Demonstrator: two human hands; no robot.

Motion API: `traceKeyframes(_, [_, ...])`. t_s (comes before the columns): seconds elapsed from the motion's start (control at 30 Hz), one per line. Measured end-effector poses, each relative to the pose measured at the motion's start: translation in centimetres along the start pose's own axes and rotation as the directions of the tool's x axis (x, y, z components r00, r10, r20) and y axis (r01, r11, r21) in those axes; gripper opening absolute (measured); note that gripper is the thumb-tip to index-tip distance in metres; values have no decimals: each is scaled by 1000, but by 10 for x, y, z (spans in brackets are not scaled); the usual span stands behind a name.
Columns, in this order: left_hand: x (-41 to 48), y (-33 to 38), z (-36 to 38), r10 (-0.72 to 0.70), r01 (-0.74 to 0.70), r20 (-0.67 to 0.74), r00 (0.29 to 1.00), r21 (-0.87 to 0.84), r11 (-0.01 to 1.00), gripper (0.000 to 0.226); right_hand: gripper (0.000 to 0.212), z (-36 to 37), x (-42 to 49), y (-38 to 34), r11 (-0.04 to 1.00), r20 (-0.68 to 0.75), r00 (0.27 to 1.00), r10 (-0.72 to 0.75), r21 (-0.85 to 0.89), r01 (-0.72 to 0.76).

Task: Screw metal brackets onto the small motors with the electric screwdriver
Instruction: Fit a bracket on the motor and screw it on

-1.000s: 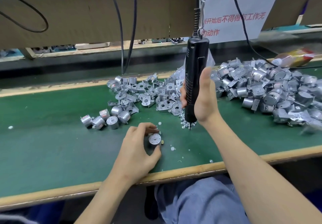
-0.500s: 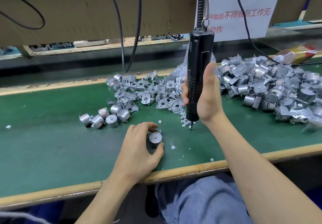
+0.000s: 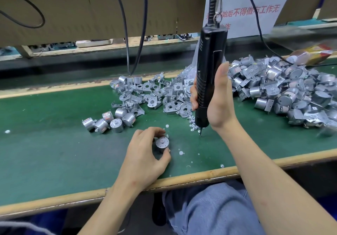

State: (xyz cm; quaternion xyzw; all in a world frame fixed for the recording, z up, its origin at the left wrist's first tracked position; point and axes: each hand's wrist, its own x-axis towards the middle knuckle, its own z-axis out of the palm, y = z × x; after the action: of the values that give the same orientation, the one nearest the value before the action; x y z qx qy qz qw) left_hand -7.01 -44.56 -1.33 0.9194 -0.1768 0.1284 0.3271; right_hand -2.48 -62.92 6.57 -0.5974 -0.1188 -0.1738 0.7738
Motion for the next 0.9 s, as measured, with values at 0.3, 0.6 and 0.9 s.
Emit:
traceKeyframes(0.3, [0, -2, 1, 3, -3, -4, 1000, 9, 1000, 36, 71, -2, 0, 6, 1000, -14, 1000, 25, 8, -25])
traceKeyframes(0.6, [0, -2, 1, 9, -8, -4, 1000, 10, 1000, 35, 77, -1, 1, 10, 999, -38, 999, 38, -1, -39])
traceKeyframes(0.9, [-1, -2, 1, 2, -2, 6, 1000, 7, 1000, 34, 74, -1, 1, 10, 999, -41, 999, 35, -6, -35])
